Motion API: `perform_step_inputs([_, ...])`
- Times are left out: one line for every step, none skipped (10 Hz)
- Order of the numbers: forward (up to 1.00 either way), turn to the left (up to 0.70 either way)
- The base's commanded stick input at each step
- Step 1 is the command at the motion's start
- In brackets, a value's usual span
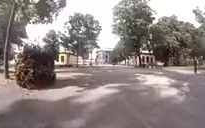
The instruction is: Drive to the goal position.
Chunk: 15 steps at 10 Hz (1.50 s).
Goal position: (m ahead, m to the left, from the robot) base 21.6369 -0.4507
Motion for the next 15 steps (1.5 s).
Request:
perform_step_inputs([0.70,0.00])
perform_step_inputs([0.70,0.00])
perform_step_inputs([0.70,0.00])
perform_step_inputs([0.70,0.00])
perform_step_inputs([0.70,0.00])
perform_step_inputs([0.70,0.00])
perform_step_inputs([0.70,0.00])
perform_step_inputs([0.70,0.00])
perform_step_inputs([0.70,0.00])
perform_step_inputs([0.70,0.00])
perform_step_inputs([0.70,-0.11])
perform_step_inputs([0.70,-0.25])
perform_step_inputs([0.70,-0.30])
perform_step_inputs([0.70,-0.10])
perform_step_inputs([0.70,0.00])
